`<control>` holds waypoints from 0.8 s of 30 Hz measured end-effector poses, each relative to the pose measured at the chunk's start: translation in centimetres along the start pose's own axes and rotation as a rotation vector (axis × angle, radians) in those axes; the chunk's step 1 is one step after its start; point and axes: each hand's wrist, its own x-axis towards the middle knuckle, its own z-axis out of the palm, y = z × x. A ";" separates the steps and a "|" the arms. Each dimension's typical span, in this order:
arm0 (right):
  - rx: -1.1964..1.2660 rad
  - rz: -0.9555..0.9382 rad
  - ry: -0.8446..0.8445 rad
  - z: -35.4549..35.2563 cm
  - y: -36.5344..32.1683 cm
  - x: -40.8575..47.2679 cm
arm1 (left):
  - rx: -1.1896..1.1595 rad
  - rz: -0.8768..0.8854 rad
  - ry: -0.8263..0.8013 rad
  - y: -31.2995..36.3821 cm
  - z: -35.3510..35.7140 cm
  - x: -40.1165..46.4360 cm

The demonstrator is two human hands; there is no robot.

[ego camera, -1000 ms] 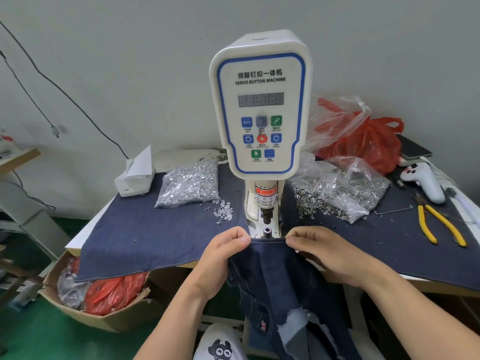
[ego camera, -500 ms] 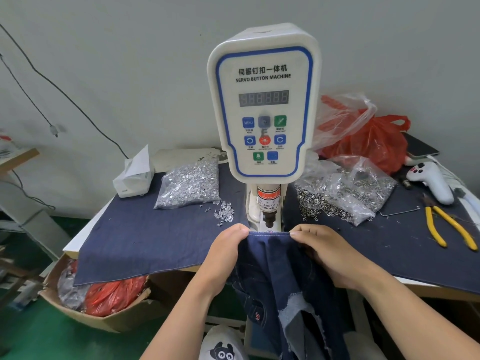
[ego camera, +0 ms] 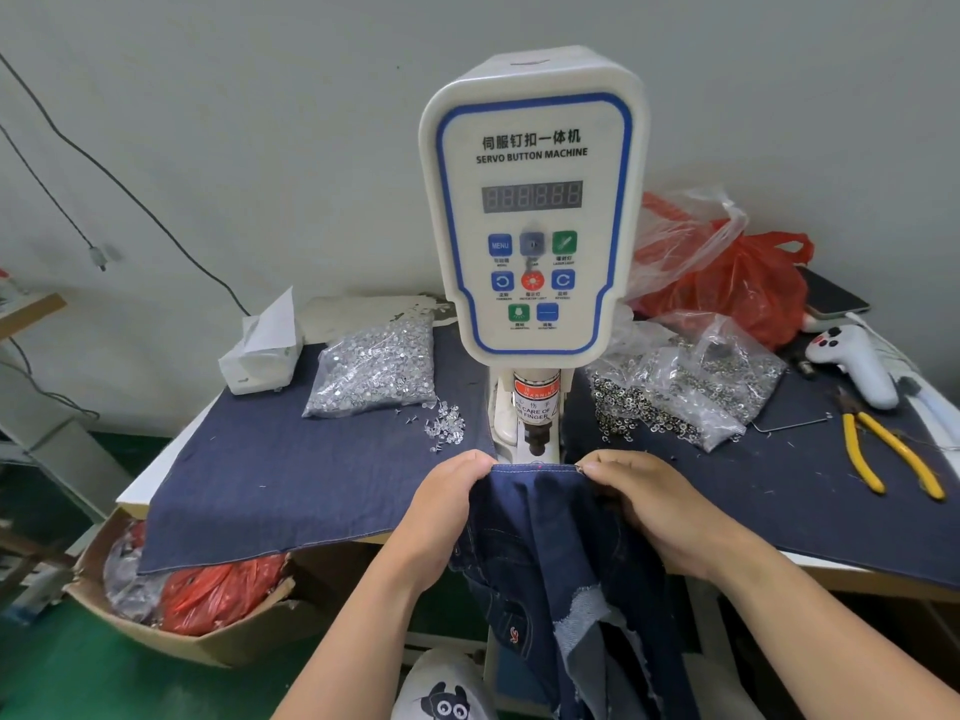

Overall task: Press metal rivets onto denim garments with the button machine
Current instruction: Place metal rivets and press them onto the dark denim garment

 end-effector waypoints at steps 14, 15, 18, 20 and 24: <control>-0.131 -0.039 0.032 0.2 0.0 -0.2 | -0.020 0.038 -0.023 -0.9 -0.3 0.6; -0.155 -0.045 0.039 0.2 0.0 -0.2 | -0.016 0.035 -0.019 -0.9 -0.3 0.6; -0.220 -0.060 0.059 0.1 0.2 -0.2 | 0.003 0.028 -0.012 -0.7 -0.3 0.4; -0.230 -0.062 0.062 0.1 0.2 -0.1 | 0.015 0.032 -0.008 -0.7 -0.2 0.4; -0.245 -0.061 0.065 0.2 0.1 -0.2 | 0.024 0.035 -0.020 -0.7 -0.3 0.4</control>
